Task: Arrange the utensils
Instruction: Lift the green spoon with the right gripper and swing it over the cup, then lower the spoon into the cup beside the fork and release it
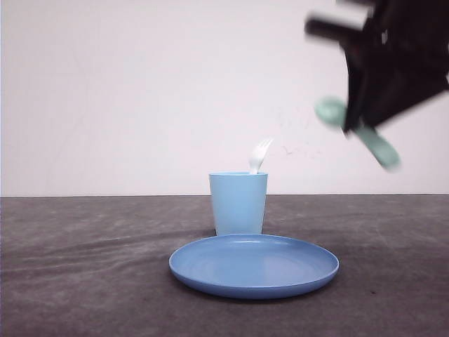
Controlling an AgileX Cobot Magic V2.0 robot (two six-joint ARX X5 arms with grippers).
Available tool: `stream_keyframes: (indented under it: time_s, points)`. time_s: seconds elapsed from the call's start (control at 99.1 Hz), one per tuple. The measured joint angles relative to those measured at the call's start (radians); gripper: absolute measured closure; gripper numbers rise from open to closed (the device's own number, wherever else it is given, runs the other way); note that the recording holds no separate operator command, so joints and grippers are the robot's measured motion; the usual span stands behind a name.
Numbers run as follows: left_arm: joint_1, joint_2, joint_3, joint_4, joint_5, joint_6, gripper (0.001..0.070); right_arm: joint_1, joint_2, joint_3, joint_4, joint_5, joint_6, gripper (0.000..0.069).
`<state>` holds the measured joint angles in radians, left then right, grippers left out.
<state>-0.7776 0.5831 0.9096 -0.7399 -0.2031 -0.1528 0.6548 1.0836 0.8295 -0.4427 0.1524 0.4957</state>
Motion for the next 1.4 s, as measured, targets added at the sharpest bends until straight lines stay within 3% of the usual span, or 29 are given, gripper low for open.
stream_keyframes:
  time_s: [0.273, 0.828, 1.403]
  points:
    - [0.000, 0.000, 0.000, 0.000, 0.000, -0.020, 0.0514, 0.033, 0.014, 0.001, 0.278, -0.022, -0.113, 0.0620]
    - [0.000, 0.000, 0.000, 0.000, 0.000, -0.035, 0.0514, 0.041, 0.334, 0.001, 0.707, -0.076, -0.222, 0.0621]
    - [0.000, 0.000, 0.000, -0.005, 0.000, -0.044, 0.0514, 0.040, 0.533, 0.002, 0.911, -0.074, -0.296, 0.0621]
